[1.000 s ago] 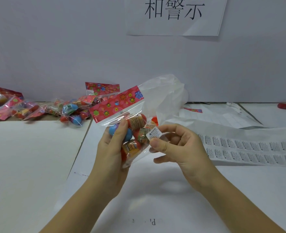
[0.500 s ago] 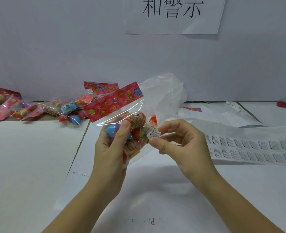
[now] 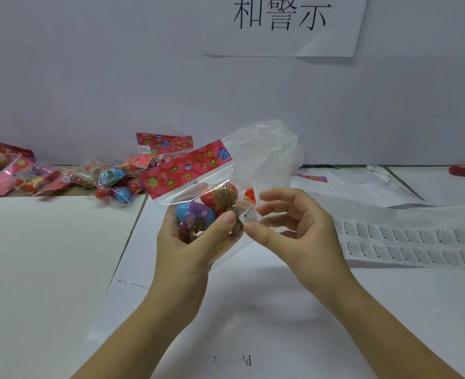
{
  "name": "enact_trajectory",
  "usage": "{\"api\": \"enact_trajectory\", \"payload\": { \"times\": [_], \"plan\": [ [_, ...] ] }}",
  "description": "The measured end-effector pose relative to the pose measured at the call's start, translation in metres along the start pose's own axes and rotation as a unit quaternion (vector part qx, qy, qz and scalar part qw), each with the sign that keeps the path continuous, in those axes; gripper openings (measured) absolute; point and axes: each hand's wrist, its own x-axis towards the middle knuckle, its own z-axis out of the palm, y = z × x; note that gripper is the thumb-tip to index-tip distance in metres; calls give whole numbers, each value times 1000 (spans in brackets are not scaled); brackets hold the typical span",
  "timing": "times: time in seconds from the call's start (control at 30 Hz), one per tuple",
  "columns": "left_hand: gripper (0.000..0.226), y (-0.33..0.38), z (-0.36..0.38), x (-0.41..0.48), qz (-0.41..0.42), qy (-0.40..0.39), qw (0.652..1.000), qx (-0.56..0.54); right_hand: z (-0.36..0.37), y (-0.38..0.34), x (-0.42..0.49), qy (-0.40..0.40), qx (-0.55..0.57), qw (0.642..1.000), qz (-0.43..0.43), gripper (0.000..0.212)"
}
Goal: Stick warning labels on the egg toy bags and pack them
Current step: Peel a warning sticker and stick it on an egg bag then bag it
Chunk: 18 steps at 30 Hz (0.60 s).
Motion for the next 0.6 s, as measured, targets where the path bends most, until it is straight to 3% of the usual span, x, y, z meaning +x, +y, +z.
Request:
{"api": "enact_trajectory", "payload": {
  "times": [0.1, 0.17, 0.23, 0.43, 0.53, 0.6],
  "plan": [
    [77, 0, 1, -1, -2, 16, 1000, -2, 0, -1, -5, 29, -132, 986, -94, 30],
    [72, -1, 3, -4, -3, 14, 1000, -5, 1, 1, -7, 45, -251, 948, -190, 22],
    [64, -2, 4, -7, -9, 6, 1000, -24, 2, 2, -6, 48, -297, 925, -231, 27],
    [74, 5, 1, -9, -51, -20, 997, -51, -7, -2, -1, -15, -239, 954, -183, 29],
    [67, 9, 3, -9, -15, -26, 999, -45, -10, -4, 1, -39, -93, 991, -83, 33],
    [68, 10, 3, -11, 4, -27, 999, -32, -10, -3, 3, -48, -25, 997, -51, 26]
  ]
}}
